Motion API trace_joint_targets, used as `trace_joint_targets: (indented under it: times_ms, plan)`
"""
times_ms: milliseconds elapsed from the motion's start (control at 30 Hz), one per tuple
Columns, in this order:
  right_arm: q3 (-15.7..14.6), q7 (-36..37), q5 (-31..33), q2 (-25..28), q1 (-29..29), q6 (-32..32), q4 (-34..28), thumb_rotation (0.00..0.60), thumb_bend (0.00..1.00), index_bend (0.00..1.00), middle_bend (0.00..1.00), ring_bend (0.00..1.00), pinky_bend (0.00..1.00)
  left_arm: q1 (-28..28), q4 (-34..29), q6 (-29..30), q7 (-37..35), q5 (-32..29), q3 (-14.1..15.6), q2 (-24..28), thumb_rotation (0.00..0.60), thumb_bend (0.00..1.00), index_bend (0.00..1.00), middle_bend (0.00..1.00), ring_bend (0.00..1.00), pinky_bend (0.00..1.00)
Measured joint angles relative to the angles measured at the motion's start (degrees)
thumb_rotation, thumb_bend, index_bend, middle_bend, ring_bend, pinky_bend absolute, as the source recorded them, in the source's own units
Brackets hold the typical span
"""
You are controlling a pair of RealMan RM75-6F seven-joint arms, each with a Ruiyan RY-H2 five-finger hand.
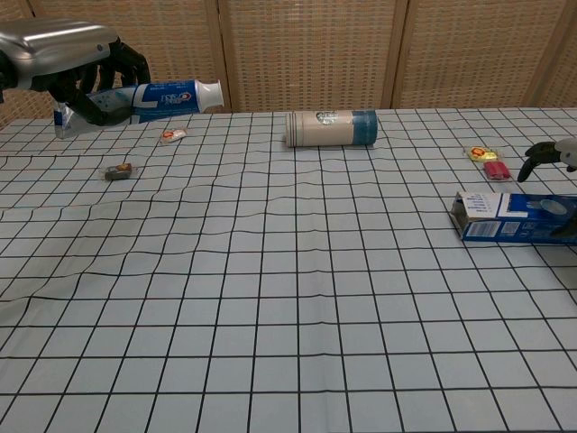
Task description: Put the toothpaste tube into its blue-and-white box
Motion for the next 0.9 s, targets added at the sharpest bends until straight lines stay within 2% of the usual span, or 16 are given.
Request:
trace_joint_targets:
  times_ms: [433, 533, 633, 700, 767, 900]
  plan:
    - [-0.9, 3.8, 0.7, -3.4, 1.2, -2.9, 7.8, 0.6, 0.3, 0.4, 0.24, 0.19, 0.3, 0.4, 0.1, 0.0, -0.4, -0.1, -0.1, 0.5, 0.6, 0.7, 0.91, 0.58, 0.61, 0.56]
    - [-1.0, 4.8, 0.2, -4.3, 1.4, -3.2, 9.4, 0.6, 0.32, 0.45, 0.29, 0.24, 0.35, 0.4, -0.1, 0.0, -0.2, 0.0, -0.1, 0.5, 0.6, 0.7, 0.91, 0.58, 0.61, 0.56]
    - [-1.1, 6.2, -0.9, -5.0, 1.5, -3.1, 10.6, 0.6, 0.33, 0.56, 0.41, 0.39, 0.48, 0.4, -0.3, 0.1, 0.0, 0.0, -0.1, 0.5, 0.6, 0.7, 0.91, 0.58, 0.61, 0.56]
    - [-1.2, 7.2, -2.1, -5.4, 1.4, -2.5, 11.2, 0.6, 0.34, 0.67, 0.53, 0.52, 0.6, 0.4, -0.4, 0.1, 0.3, 0.0, -0.1, 0.6, 0.6, 0.7, 0.91, 0.58, 0.61, 0.56]
    - [-1.2, 8.7, -3.7, -5.6, 1.3, -1.4, 11.6, 0.6, 0.36, 0.76, 0.6, 0.6, 0.67, 0.4, -0.5, 0.2, 0.3, -0.1, -0.3, 0.6, 0.6, 0.7, 0.91, 0.58, 0.61, 0.56]
    - [-1.3, 11.1, -6.4, -5.3, 1.0, 0.6, 11.3, 0.6, 0.38, 0.83, 0.67, 0.68, 0.73, 0.4, -0.9, 0.3, 0.5, -0.1, -0.5, 0.7, 0.6, 0.7, 0.91, 0.58, 0.61, 0.56]
